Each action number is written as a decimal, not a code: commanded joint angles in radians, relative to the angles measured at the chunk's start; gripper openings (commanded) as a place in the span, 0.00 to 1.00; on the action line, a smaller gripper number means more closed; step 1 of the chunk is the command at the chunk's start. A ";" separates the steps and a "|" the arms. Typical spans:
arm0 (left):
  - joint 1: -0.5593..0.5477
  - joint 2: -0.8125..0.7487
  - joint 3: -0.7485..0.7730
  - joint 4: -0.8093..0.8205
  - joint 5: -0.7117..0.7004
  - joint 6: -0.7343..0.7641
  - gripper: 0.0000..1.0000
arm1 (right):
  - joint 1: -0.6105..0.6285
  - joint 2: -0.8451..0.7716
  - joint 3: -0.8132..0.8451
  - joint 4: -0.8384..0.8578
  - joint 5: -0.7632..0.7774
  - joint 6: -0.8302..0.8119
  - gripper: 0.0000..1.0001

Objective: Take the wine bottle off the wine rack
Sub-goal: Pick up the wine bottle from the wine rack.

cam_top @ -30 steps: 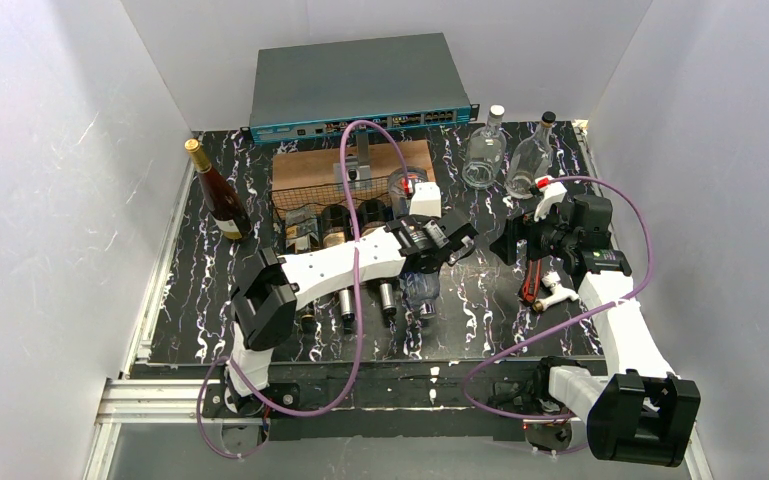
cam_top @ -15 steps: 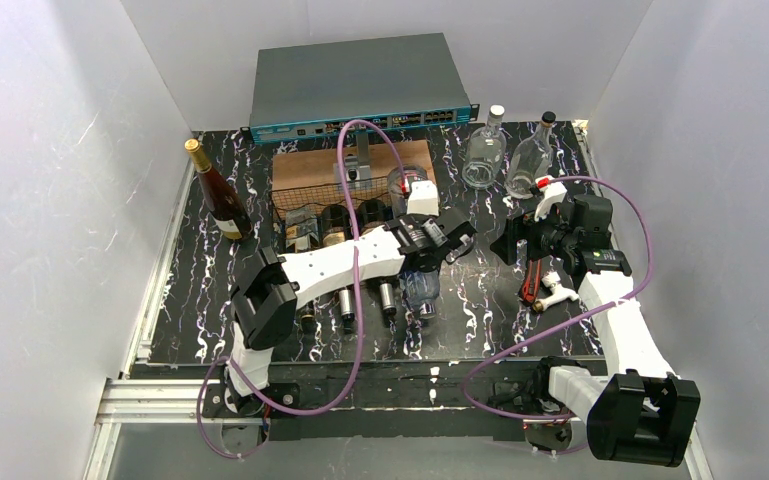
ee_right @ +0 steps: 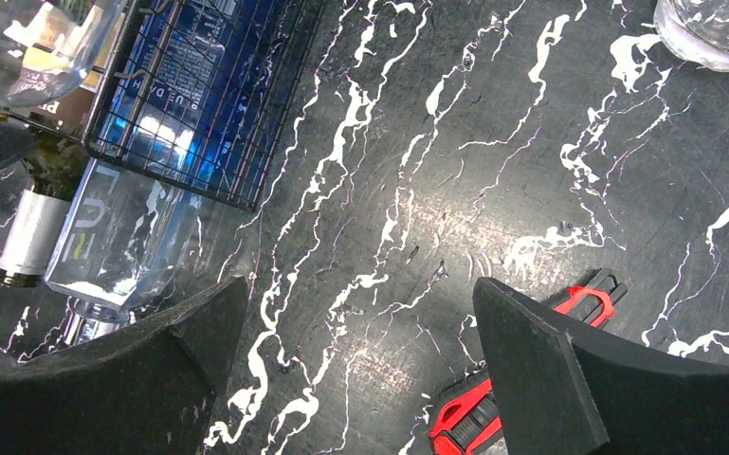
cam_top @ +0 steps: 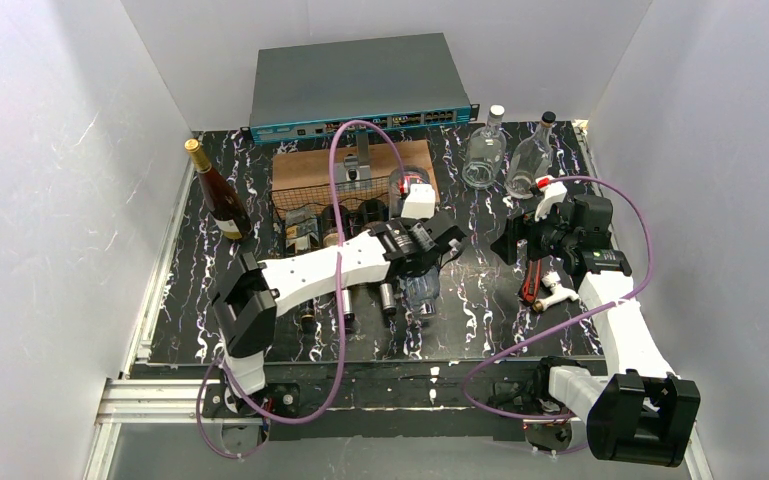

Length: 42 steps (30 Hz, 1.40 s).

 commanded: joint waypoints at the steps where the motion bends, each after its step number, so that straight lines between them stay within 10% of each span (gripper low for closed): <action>1: -0.031 -0.137 -0.025 0.123 -0.055 0.147 0.00 | -0.010 -0.023 0.009 0.035 0.007 0.002 0.98; 42: -0.034 -0.638 -0.456 0.439 0.149 0.238 0.00 | -0.013 -0.009 0.003 0.039 0.008 0.000 1.00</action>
